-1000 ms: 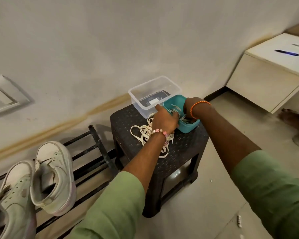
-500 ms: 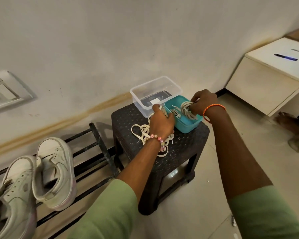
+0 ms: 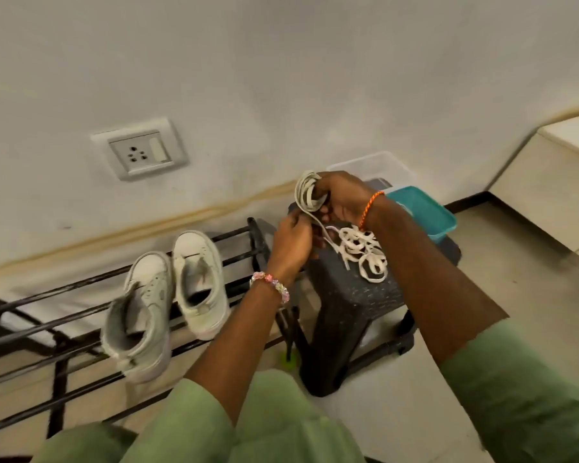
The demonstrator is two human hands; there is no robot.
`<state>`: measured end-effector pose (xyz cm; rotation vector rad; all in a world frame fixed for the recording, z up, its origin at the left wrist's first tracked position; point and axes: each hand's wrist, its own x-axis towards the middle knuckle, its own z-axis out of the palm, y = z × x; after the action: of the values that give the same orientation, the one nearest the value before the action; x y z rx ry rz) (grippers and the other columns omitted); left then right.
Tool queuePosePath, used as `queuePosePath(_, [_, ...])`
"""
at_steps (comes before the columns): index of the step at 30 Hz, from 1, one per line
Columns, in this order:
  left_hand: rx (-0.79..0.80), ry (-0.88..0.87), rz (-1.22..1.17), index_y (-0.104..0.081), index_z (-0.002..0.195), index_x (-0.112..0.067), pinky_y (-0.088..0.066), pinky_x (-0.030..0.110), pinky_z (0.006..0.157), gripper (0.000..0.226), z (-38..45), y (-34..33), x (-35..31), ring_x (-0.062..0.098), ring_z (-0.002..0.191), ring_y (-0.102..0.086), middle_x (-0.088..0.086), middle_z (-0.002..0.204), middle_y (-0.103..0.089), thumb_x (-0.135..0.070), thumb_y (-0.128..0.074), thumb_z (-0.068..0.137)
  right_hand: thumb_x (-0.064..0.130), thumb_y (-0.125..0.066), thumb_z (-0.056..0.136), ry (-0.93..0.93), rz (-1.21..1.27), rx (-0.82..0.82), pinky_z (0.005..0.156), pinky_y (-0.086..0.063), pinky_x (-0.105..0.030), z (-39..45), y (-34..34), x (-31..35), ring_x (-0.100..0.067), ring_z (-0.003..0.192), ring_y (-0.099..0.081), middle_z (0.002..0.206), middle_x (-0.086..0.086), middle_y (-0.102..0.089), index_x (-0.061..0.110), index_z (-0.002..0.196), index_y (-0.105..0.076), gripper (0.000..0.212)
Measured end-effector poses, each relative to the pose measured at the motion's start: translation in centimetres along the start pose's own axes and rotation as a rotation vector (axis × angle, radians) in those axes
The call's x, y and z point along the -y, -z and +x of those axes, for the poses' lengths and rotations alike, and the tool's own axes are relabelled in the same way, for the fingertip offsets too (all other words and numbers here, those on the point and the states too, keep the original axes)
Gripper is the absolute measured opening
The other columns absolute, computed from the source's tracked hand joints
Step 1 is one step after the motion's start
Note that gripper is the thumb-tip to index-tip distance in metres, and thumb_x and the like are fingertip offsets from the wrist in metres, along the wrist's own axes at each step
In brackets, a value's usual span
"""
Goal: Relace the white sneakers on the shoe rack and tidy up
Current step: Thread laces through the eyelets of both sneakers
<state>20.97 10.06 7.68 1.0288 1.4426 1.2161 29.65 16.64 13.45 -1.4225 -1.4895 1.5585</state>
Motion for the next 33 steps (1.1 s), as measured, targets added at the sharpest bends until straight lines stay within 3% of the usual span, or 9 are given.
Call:
queuePosePath(3, [0.016, 0.176, -0.149, -0.063, 0.081, -0.010, -0.041, 0.027, 0.054, 0.044, -1.5, 5.6, 0.0, 0.018, 0.053, -0.054, 0.000, 0.048, -0.058, -0.025, -0.026, 0.101, -0.006, -0.031, 0.081, -0.028, 0.036, -0.038, 0.044, -0.032, -0.021, 1.2, -4.9, 0.6, -0.020, 0.047, -0.034, 0.060, -0.011, -0.039, 0.007, 0.063, -0.041, 0.025])
queuePosePath(6, [-0.002, 0.297, -0.217, -0.062, 0.078, -0.011, -0.034, 0.022, 0.048, 0.046, -2.9, 11.6, 1.4, 0.013, 0.042, -0.043, -0.003, 0.047, -0.043, -0.031, -0.028, 0.102, -0.007, -0.032, 0.086, -0.083, 0.062, -0.043, 0.047, -0.046, -0.029, 1.9, -9.6, -0.1, -0.025, 0.057, -0.050, 0.068, -0.014, -0.049, 0.006, 0.068, -0.048, 0.027])
queuePosePath(10, [-0.164, 0.236, 0.112, -0.053, 0.078, -0.015, -0.027, 0.015, 0.039, 0.020, -3.6, 17.0, 3.4, 0.008, 0.043, -0.036, -0.002, 0.061, -0.044, -0.017, -0.047, 0.096, 0.002, -0.034, 0.093, -0.111, 0.352, -0.106, 0.043, -0.049, -0.025, 1.9, -14.9, -3.2, -0.019, 0.043, -0.058, 0.069, -0.014, -0.056, 0.010, 0.075, -0.058, 0.030])
queuePosePath(14, [-0.293, 0.037, 0.242, -0.065, 0.078, -0.014, -0.054, 0.034, 0.070, 0.007, -3.7, 19.5, 5.4, 0.024, 0.075, -0.063, 0.003, 0.078, -0.067, -0.016, -0.066, 0.085, 0.002, -0.034, 0.090, -0.083, 0.316, -0.092, 0.038, -0.038, -0.014, 1.9, -19.1, -5.9, -0.017, 0.043, -0.051, 0.063, -0.008, -0.058, 0.016, 0.067, -0.070, 0.046])
queuePosePath(17, [-0.198, -0.061, 0.348, -0.071, 0.098, -0.011, -0.050, 0.028, 0.088, 0.015, -3.6, 19.7, 5.6, 0.016, 0.094, -0.064, 0.003, 0.096, -0.071, -0.010, -0.061, 0.087, 0.020, -0.038, 0.086, -0.207, 0.348, 0.030, 0.040, -0.031, -0.013, 2.2, -20.8, -6.2, -0.017, 0.041, -0.046, 0.053, -0.006, -0.055, 0.012, 0.046, -0.063, 0.048])
queuePosePath(20, [-0.149, -0.140, 0.406, -0.070, 0.105, -0.009, -0.046, 0.023, 0.090, 0.025, -2.8, 20.4, 5.2, 0.013, 0.100, -0.062, 0.004, 0.103, -0.071, 0.000, -0.053, 0.089, 0.034, -0.038, 0.092, -0.188, 0.265, 0.217, 0.040, -0.021, -0.012, 2.6, -20.6, -5.2, -0.011, 0.036, -0.037, 0.050, 0.000, -0.055, 0.015, 0.063, -0.055, 0.038])
queuePosePath(27, [-0.302, -0.148, 0.290, -0.066, 0.097, -0.012, -0.047, 0.010, 0.063, 0.025, -0.5, 24.4, 4.1, 0.006, 0.070, -0.066, 0.000, 0.076, -0.072, -0.016, -0.078, 0.076, 0.001, -0.044, 0.096, -0.075, 0.362, 0.206, 0.044, -0.049, -0.020, 4.6, -19.9, -4.4, -0.011, 0.049, -0.056, 0.063, -0.007, -0.063, 0.007, 0.087, -0.060, 0.018])
queuePosePath(29, [-0.368, -0.107, 0.322, -0.065, 0.099, -0.012, -0.047, 0.011, 0.070, 0.030, -0.4, 25.9, 4.7, 0.006, 0.077, -0.065, -0.001, 0.084, -0.070, -0.025, -0.079, 0.075, -0.006, -0.042, 0.093, -0.061, 0.463, 0.130, 0.047, -0.052, -0.021, 5.5, -19.5, -4.9, -0.012, 0.051, -0.057, 0.055, -0.005, -0.062, 0.004, 0.080, -0.057, 0.022])
queuePosePath(33, [-0.233, 0.236, 0.386, -0.053, 0.117, -0.029, -0.046, 0.041, 0.098, 0.075, -1.8, 28.4, 7.2, 0.021, 0.114, -0.052, 0.004, 0.126, -0.052, -0.047, -0.072, 0.047, -0.011, -0.044, 0.088, -0.071, 0.295, -0.079, 0.043, -0.049, -0.020, 7.1, -19.2, -6.8, -0.014, 0.048, -0.057, 0.055, -0.008, -0.057, 0.005, 0.070, -0.054, 0.026])
